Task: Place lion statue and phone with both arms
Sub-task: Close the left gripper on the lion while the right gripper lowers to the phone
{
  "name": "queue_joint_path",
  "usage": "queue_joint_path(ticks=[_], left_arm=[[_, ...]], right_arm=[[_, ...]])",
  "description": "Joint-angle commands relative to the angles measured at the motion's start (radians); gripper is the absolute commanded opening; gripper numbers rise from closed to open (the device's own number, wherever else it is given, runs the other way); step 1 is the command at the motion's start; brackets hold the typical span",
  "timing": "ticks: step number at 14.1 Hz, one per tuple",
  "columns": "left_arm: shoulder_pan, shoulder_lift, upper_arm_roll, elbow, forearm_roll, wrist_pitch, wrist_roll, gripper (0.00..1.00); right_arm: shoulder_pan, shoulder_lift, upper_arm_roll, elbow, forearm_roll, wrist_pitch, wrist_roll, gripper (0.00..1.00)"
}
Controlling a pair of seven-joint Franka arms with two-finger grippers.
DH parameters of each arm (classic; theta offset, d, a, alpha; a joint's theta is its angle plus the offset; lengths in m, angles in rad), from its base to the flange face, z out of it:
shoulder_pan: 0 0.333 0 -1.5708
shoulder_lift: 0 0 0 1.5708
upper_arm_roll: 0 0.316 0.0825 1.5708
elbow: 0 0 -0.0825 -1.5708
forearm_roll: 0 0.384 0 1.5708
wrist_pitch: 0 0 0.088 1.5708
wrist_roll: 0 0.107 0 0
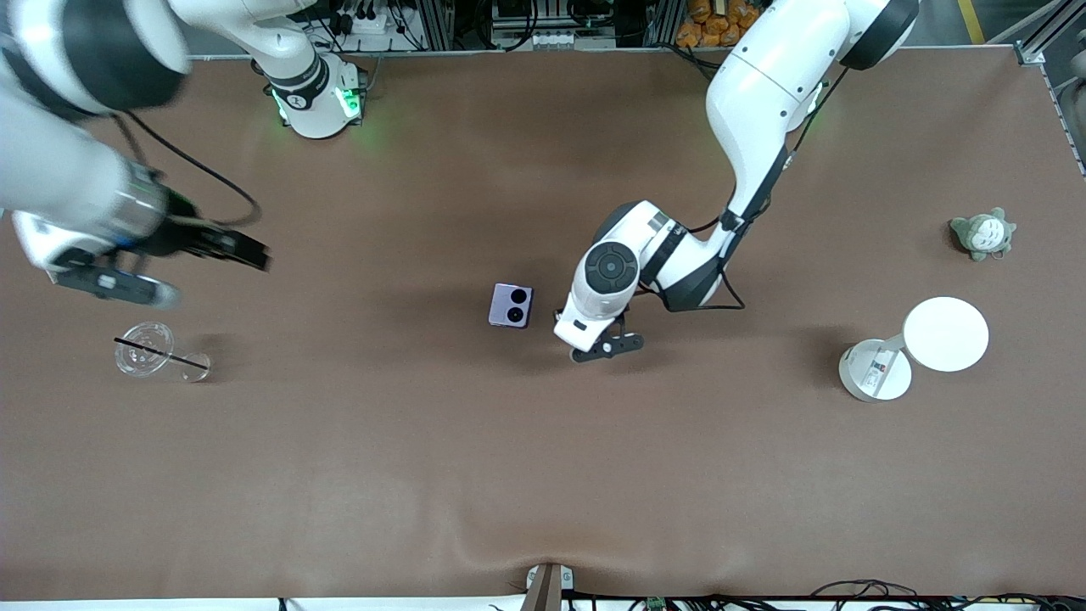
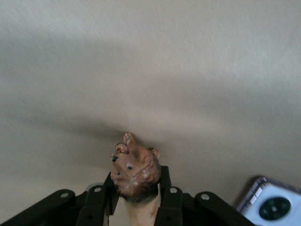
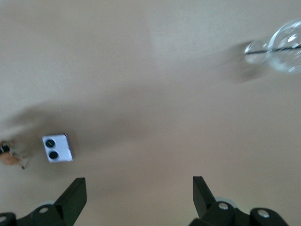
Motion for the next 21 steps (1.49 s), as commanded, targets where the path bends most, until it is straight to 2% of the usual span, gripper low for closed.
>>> queue_joint_path(ticks=[1,4,9,11,16,21], left_arm=[[0.059,-0.006,0.006,0.0,0.081,-0.008,0.069,0.0],[0.14,-0.029,0.008,-0.009,0.127,-0.043,0.207,0.0],[0.266,-0.072,0.005,-0.08,0.247,-0.044,0.321,0.0],[0.307,-0.096,0.005,-0.112,0.25,-0.044,0.41,0.0],[0.433,-0.125,-0.003,-0.16,0.27,-0.041,0.625,0.0],[0.531,-0.132,-0.021,-0.166,0.269,-0.04,0.832,0.0]], right_arm=[[0.145,0.119,-0.013,0.057,0.0,0.069,0.229,1.0],[0.217,0.2,-0.013,0.061,0.007,0.215,0.31,1.0],[0.281,0.248,-0.008,0.055,0.01,0.25,0.29,1.0],[0.353,0.292,-0.011,0.06,-0.009,0.302,0.29,1.0],[0.435,0.42,0.002,0.049,-0.005,0.463,0.288,1.0],[0.438,0.506,0.002,0.048,0.006,0.493,0.307,1.0]])
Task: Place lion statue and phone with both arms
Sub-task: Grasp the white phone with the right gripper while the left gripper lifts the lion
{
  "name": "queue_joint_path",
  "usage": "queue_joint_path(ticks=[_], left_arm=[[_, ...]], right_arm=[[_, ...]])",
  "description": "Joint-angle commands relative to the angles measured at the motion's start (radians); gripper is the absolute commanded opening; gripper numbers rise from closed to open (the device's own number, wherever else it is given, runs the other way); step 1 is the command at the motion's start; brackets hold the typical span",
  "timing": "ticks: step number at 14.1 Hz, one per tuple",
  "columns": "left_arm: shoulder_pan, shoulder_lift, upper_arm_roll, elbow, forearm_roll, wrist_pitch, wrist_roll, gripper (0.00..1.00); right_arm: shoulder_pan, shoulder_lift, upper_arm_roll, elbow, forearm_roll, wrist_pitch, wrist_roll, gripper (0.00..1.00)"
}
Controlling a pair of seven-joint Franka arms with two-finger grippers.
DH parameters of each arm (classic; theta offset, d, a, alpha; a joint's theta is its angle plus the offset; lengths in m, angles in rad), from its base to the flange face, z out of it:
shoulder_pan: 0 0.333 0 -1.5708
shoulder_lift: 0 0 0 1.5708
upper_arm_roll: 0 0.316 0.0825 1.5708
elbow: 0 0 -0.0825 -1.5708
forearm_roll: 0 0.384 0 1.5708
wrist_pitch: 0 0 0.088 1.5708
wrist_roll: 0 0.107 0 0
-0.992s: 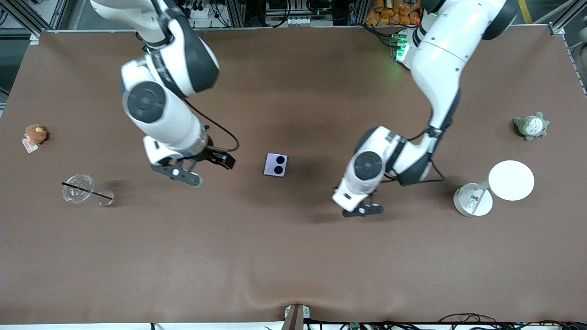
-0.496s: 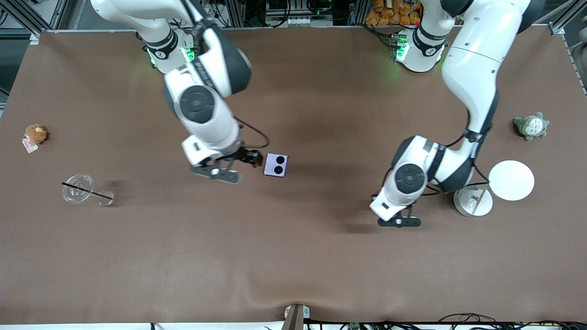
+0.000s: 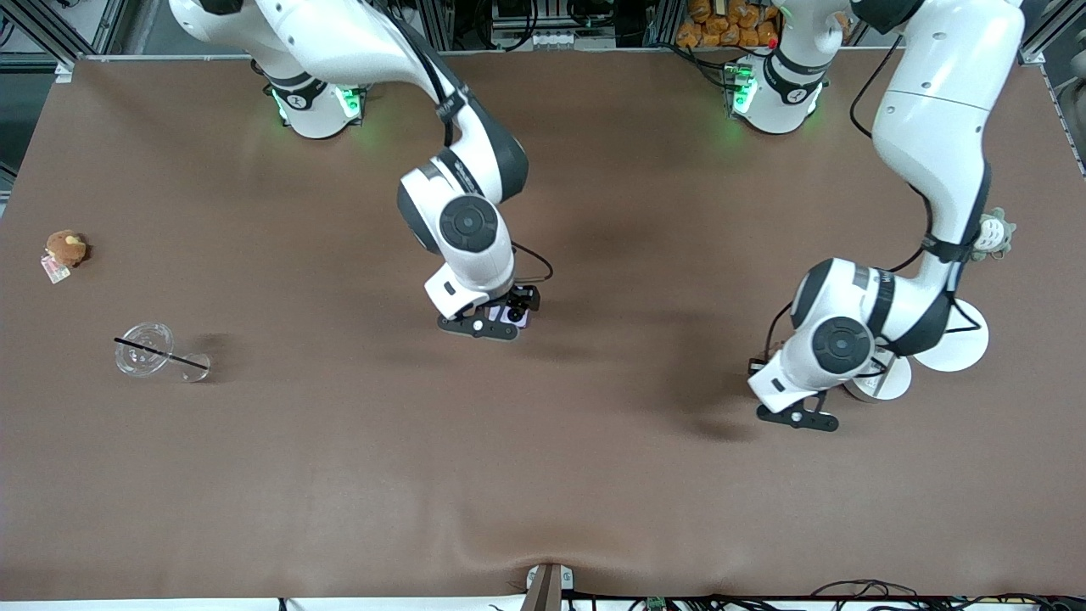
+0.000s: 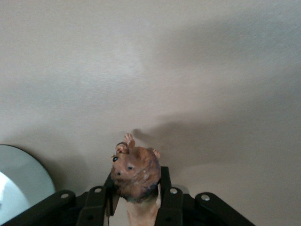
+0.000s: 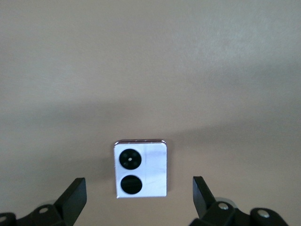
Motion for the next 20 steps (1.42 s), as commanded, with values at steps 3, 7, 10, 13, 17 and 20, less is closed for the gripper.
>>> queue_joint_path(ticks=[3,7,10,13,17,20], left_arm=[[0.072,-0.029,-0.026,-0.033,0.022,0.003,0.152,0.0],[0.129,-0.026,-0.027,-0.03,0.02,0.006,0.282,0.0],[0.129,-0.026,-0.027,-0.03,0.014,0.006,0.283,0.0],[0.13,-0.026,-0.027,-0.033,0.0,0.006,0.283,0.0],[0.132,-0.025,-0.027,-0.046,-0.038,0.006,0.281,0.05],[0.136,-0.034,-0.027,-0.052,-0.041,0.0,0.264,1.0]], right_arm=[[-0.004,0.038,-0.001,-0.018,0.019,0.027,0.028,1.0],[0.024,0.069,-0.001,-0.055,0.039,0.116,0.028,1.0],[0.03,0.075,-0.001,-0.07,0.039,0.144,0.027,1.0],[0.032,0.098,-0.001,-0.081,0.039,0.156,0.028,1.0],[0.042,0.112,0.0,-0.081,0.039,0.179,0.028,1.0],[0.045,0.112,0.0,-0.08,0.041,0.182,0.028,1.0]])
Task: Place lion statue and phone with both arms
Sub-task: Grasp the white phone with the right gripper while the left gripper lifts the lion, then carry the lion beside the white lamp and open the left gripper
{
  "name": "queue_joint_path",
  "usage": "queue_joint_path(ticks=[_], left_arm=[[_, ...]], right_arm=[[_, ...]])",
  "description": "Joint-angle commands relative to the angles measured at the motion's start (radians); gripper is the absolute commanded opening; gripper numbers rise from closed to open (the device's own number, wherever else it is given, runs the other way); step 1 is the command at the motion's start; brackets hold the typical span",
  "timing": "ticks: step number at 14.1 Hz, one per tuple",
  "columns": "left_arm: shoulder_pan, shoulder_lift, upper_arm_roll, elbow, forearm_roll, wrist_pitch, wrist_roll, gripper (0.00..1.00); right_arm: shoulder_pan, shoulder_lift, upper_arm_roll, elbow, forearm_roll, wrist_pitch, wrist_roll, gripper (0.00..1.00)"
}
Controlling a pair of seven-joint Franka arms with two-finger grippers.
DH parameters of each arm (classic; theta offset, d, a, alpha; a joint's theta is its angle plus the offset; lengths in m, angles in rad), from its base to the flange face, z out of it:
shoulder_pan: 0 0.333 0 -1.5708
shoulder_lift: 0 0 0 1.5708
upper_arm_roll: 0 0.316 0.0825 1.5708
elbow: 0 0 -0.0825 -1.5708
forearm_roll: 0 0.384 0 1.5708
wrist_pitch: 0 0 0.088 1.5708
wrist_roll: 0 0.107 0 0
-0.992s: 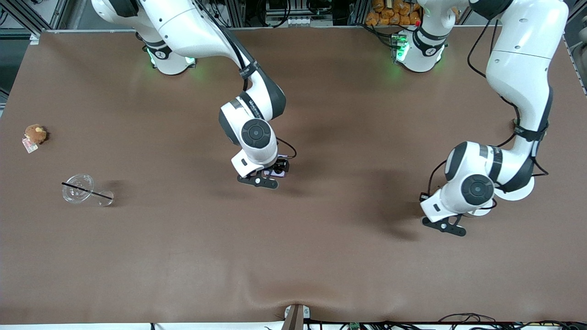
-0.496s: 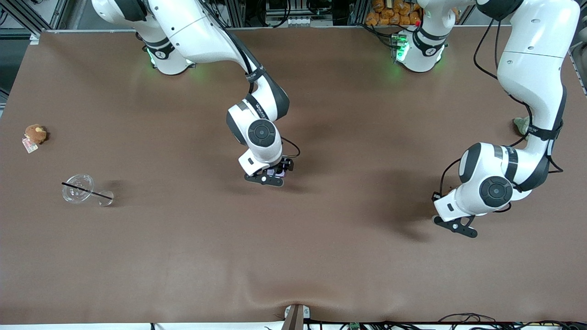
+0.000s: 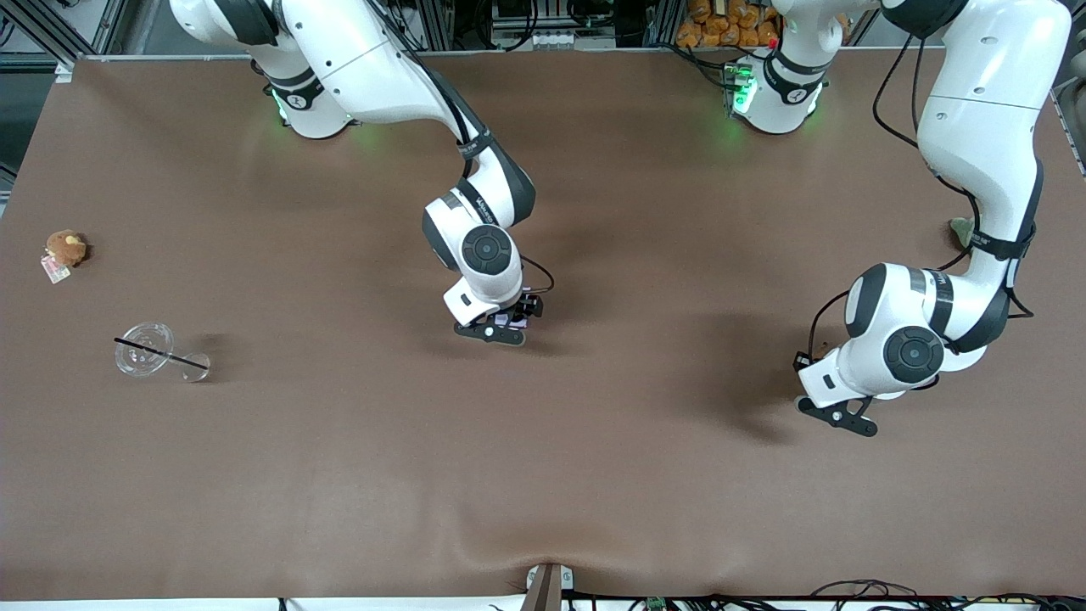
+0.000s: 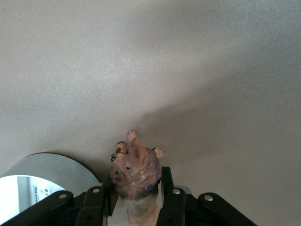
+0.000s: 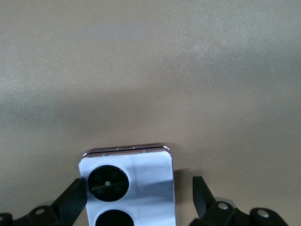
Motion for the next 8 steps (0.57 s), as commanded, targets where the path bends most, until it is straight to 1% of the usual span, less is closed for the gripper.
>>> queue_joint_path(ticks=[1,2,4,8], left_arm=[[0.006,-0.043,-0.007,-0.028,-0.016,-0.006,-0.019,1.0],[0.004,-0.059,-0.015,-0.028,-0.016,-0.015,-0.044,1.0],[0.003,-0.096,-0.055,-0.02,-0.016,-0.07,-0.106,1.0],[-0.003,-0.196,-0.078,0.002,-0.014,-0.149,-0.129,1.0]], right_arm=[[0.013,0.005,-0.003,0.007,0.009,0.008,0.014,1.0],[0.013,0.003,0.0,0.009,0.009,0.008,0.014,1.0],[0.013,0.005,0.0,0.009,0.009,0.01,0.009,1.0],[0.013,-0.002,0.0,0.013,0.009,0.008,-0.003,1.0]])
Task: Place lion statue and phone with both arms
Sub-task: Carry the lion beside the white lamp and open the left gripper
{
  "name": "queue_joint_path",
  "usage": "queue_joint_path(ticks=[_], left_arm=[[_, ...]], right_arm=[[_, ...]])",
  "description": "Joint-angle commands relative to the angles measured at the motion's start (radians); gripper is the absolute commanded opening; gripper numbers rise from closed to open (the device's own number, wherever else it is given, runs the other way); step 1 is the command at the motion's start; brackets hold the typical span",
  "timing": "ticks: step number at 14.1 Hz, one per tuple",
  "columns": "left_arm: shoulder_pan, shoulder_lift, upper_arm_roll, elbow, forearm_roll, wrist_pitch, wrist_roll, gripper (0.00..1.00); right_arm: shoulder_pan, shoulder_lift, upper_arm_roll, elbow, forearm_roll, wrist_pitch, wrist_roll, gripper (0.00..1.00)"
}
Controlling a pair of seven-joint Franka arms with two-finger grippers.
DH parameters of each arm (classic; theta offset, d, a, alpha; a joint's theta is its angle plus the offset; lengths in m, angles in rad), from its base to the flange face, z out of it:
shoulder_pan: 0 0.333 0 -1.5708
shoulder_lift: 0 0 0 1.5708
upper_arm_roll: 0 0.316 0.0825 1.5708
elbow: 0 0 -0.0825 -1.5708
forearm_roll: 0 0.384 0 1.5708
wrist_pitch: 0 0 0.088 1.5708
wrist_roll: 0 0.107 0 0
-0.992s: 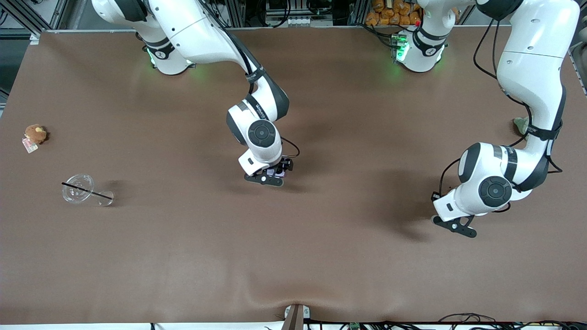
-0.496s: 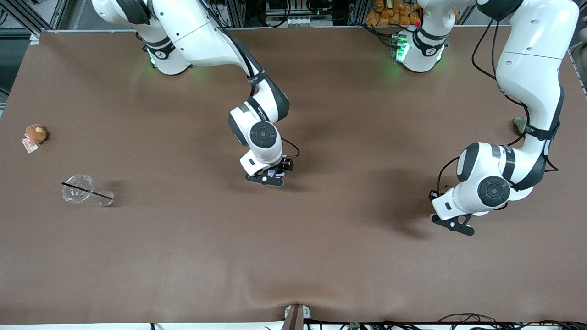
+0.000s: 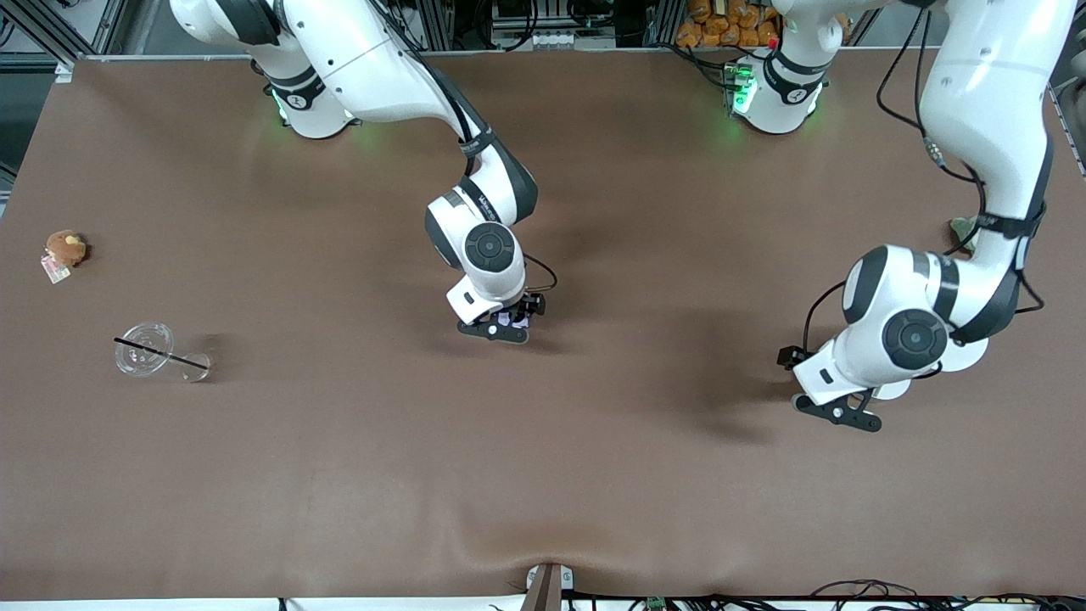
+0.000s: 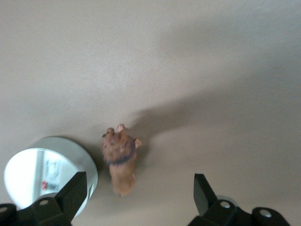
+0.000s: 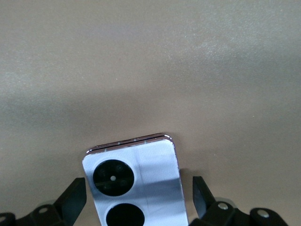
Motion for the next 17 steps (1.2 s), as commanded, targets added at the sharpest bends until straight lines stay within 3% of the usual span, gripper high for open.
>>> queue_joint_path(ticks=[1,5,8,12,14,15,17], left_arm=[[0.0,-0.102,-0.013,-0.008,-0.011,-0.074,-0.009,1.0],[0.004,-0.208,-0.05,0.028,-0.016,-0.176,-0.005,1.0],[0.006,-0.283,-0.074,0.135,-0.149,-0.349,-0.008,1.0],[0.013,-0.328,-0.065,0.255,-0.165,-0.547,-0.017,1.0],[0.048,-0.371,-0.068,0.26,-0.165,-0.58,-0.022,1.0],[0.056,-0.397,-0.068,0.26,-0.151,-0.58,-0.023,1.0],[0.056,-0.448,-0.067,0.259,-0.16,-0.583,-0.022,1.0]], right_arm=[[0.01,-0.002,-0.005,0.01,0.006,0.004,-0.007,1.0],[0.011,0.006,-0.005,0.008,-0.019,0.007,-0.088,1.0],[0.014,0.018,-0.005,0.005,-0.019,0.03,-0.088,1.0],[0.019,0.029,-0.007,0.0,-0.022,0.033,-0.082,1.0],[0.031,0.029,-0.007,0.0,-0.022,0.03,-0.073,0.15],[0.03,0.028,-0.007,0.0,-0.021,0.027,-0.056,0.0],[0.019,0.017,-0.007,0.0,-0.021,0.015,-0.018,0.0]])
